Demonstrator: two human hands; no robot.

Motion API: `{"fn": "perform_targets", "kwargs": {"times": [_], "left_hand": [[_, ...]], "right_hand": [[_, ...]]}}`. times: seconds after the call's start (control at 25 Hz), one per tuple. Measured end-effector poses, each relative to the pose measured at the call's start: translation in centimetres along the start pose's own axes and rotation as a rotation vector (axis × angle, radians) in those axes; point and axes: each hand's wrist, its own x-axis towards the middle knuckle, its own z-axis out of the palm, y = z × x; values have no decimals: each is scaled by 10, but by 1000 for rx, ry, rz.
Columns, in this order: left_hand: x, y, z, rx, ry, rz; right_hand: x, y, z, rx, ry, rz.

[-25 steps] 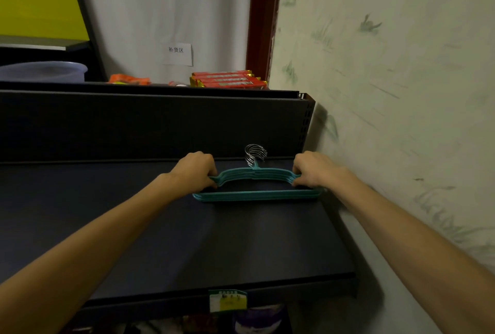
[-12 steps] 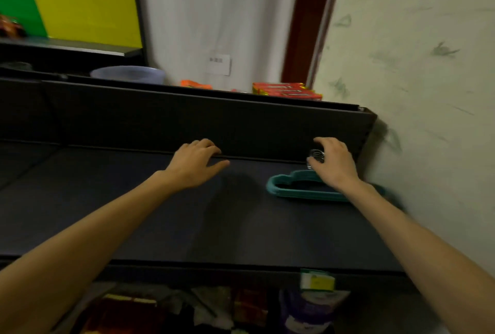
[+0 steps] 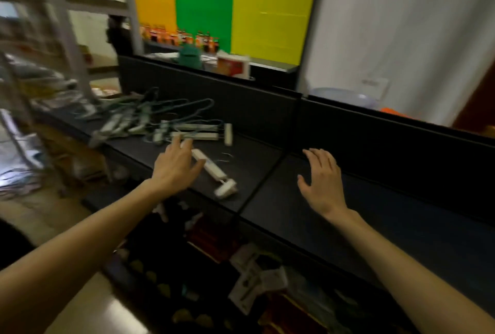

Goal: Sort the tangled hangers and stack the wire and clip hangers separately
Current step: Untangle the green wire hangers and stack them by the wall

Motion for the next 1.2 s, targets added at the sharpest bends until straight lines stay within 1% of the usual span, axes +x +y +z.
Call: {"fn": "perform_targets", "kwargs": {"times": [0.12,0.2,0.28,0.44,0.52,0.6,0.72,0.84,1.0,1.04,1.12,1.2], "left_hand": [[14,-109,-19,-1,-27,-124],[25,-163,-20,20,-14,-147],[44,-211,-16,52,-8,-142],[118,-287,-11,133,101,-3],[162,-317,-15,123,163,70],[206,-343,-23,94,159,146],[259,-380,-31,12,84,194],[291,-417,-24,-136,-29,178],[338,-461,-9,-187,-125,183],[349,-466,-7,-220,-164,183],[364,-464,1,-278,-299,176],[376,-459,9,-290,-399,157]], "right_hand": [[44,-84,52,68,-81,-71],[75,-128,82,94,-115,-133],[113,-170,113,106,-104,-188],[200,-241,170,164,-52,-226],[241,-274,197,212,-57,-226],[275,-304,217,255,-101,-203],[317,-351,242,276,-205,-205],[349,-401,261,348,-333,-99],[369,-448,293,188,-535,134],[372,-458,301,162,-544,193],[370,-470,310,157,-530,300],[365,-481,318,162,-455,377]]}}
